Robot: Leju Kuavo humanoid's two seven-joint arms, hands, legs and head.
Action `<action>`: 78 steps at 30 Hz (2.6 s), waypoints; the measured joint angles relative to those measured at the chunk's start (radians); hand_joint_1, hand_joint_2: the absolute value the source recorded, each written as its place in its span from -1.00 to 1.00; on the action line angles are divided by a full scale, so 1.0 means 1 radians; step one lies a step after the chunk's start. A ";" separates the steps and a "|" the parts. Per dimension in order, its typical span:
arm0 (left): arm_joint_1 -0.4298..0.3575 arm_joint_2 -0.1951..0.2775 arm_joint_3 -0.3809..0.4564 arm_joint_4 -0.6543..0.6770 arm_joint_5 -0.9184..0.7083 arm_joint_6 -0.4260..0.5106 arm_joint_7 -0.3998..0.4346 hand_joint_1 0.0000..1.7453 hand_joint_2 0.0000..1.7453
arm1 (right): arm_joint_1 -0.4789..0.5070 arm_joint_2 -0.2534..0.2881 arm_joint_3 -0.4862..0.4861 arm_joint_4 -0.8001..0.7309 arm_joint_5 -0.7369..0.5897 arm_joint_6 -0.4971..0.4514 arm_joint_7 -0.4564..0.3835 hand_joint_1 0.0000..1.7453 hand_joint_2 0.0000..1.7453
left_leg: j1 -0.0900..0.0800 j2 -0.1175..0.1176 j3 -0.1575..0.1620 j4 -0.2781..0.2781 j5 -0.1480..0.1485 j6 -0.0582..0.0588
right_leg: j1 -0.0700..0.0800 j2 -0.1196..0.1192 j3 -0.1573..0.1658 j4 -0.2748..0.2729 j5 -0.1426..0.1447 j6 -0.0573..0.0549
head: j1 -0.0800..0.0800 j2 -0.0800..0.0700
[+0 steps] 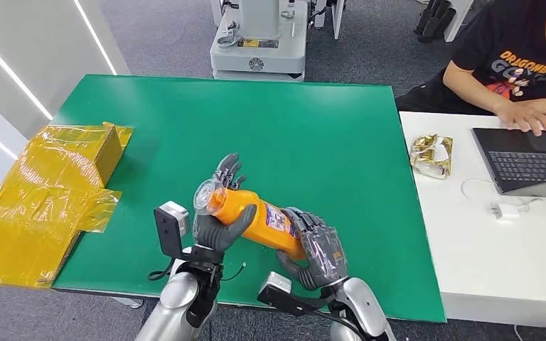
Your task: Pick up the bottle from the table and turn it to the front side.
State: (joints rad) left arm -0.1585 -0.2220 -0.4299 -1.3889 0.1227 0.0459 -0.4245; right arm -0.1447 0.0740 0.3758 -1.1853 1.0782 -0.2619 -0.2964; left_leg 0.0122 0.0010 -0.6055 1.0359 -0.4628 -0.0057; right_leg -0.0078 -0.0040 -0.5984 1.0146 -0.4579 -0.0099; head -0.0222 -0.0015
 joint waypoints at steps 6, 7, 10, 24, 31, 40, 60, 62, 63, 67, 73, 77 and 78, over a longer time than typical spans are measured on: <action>0.000 0.000 0.000 0.000 -0.005 0.002 -0.006 1.00 1.00 | 0.003 0.000 -0.002 0.004 0.002 0.003 0.004 1.00 1.00 | 0.000 0.000 0.000 0.000 0.000 0.000 | 0.000 0.000 0.000 0.000 0.000 0.000 | 0.000 0.000; -0.001 0.000 0.000 0.000 -0.008 0.003 -0.006 1.00 1.00 | 0.004 0.001 -0.002 0.004 0.002 0.003 0.004 1.00 1.00 | 0.000 0.000 0.000 0.000 0.000 0.000 | 0.000 0.000 0.000 0.000 0.000 0.000 | 0.000 0.000; -0.001 -0.001 0.000 0.000 -0.013 0.007 -0.006 1.00 1.00 | 0.010 0.003 -0.003 0.003 0.001 0.003 0.004 1.00 1.00 | 0.000 0.000 0.000 0.000 0.000 0.000 | 0.000 0.000 0.000 0.000 0.000 0.000 | 0.000 0.000; -0.006 -0.011 0.001 0.000 -0.019 0.018 -0.015 1.00 1.00 | 0.035 0.022 -0.010 -0.018 0.001 -0.001 -0.002 0.39 1.00 | 0.000 0.000 0.000 0.000 0.000 0.000 | 0.000 0.000 0.000 0.000 0.000 0.000 | 0.000 0.000; -0.001 -0.008 0.003 0.000 -0.027 0.029 -0.014 1.00 1.00 | 0.051 0.037 -0.010 -0.072 -0.068 -0.072 -0.035 -1.00 1.00 | 0.000 0.000 0.000 0.000 0.000 0.000 | 0.000 0.000 0.000 0.000 0.000 0.000 | 0.000 0.000; -0.009 0.006 0.034 -0.031 -0.011 0.053 -0.069 1.00 1.00 | 0.103 0.070 -0.030 -0.216 -0.301 -0.246 -0.136 -1.00 1.00 | 0.000 0.000 -0.001 0.000 0.000 0.000 | 0.000 0.000 0.000 0.000 0.000 0.000 | 0.000 0.000; -0.038 0.084 0.133 -0.144 -0.119 0.145 -0.071 1.00 1.00 | 0.149 0.079 -0.038 -0.347 -0.477 -0.312 -0.239 -1.00 1.00 | 0.000 0.001 0.000 0.000 0.000 0.000 | 0.000 0.001 0.000 0.000 0.000 0.000 | 0.000 0.000; -0.041 0.110 0.145 -0.159 -0.123 0.143 -0.065 1.00 1.00 | 0.159 0.078 -0.028 -0.367 -0.515 -0.341 -0.278 -1.00 1.00 | 0.000 0.001 0.000 0.000 0.000 0.000 | 0.000 0.001 0.000 0.000 0.000 0.000 | 0.000 0.000; -0.043 0.122 0.151 -0.165 -0.120 0.137 -0.061 1.00 1.00 | 0.162 0.078 -0.024 -0.375 -0.522 -0.352 -0.288 -1.00 1.00 | 0.000 0.001 0.000 -0.001 0.000 0.000 | 0.000 0.001 -0.001 0.001 0.000 -0.001 | 0.000 0.000; -0.046 0.149 0.161 -0.180 -0.117 0.127 -0.058 1.00 1.00 | 0.165 0.074 -0.012 -0.396 -0.530 -0.361 -0.297 -1.00 1.00 | 0.001 0.001 0.000 -0.001 0.000 0.000 | 0.001 0.000 0.000 0.001 -0.001 -0.001 | 0.000 0.000; -0.054 0.179 0.165 -0.184 -0.157 0.153 -0.059 1.00 1.00 | 0.168 0.070 -0.003 -0.410 -0.557 -0.397 -0.326 -1.00 1.00 | 0.000 0.001 0.000 -0.001 0.000 0.000 | 0.001 0.001 0.000 0.001 -0.001 -0.001 | 0.000 0.000; -0.069 0.245 0.166 -0.180 -0.309 0.240 -0.057 1.00 1.00 | 0.170 0.065 0.011 -0.423 -0.581 -0.427 -0.352 -1.00 1.00 | 0.001 0.002 0.001 -0.001 0.000 0.000 | 0.001 0.001 0.000 0.001 -0.001 -0.001 | 0.000 0.000; -0.074 0.266 0.166 -0.175 -0.380 0.269 -0.051 1.00 1.00 | 0.170 0.064 0.015 -0.426 -0.581 -0.429 -0.353 -1.00 1.00 | 0.001 0.002 0.001 -0.001 0.000 0.000 | 0.001 0.001 -0.001 0.001 -0.001 -0.001 | 0.000 0.000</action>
State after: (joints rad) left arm -0.2325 0.0437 -0.2644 -1.5643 -0.2571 0.3147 -0.4759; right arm 0.0255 0.1380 0.3905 -1.6111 0.4968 -0.6908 -0.6492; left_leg 0.0129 0.0027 -0.6048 1.0352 -0.4626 -0.0061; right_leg -0.0070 -0.0026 -0.5990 1.0154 -0.4587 -0.0112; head -0.0223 -0.0015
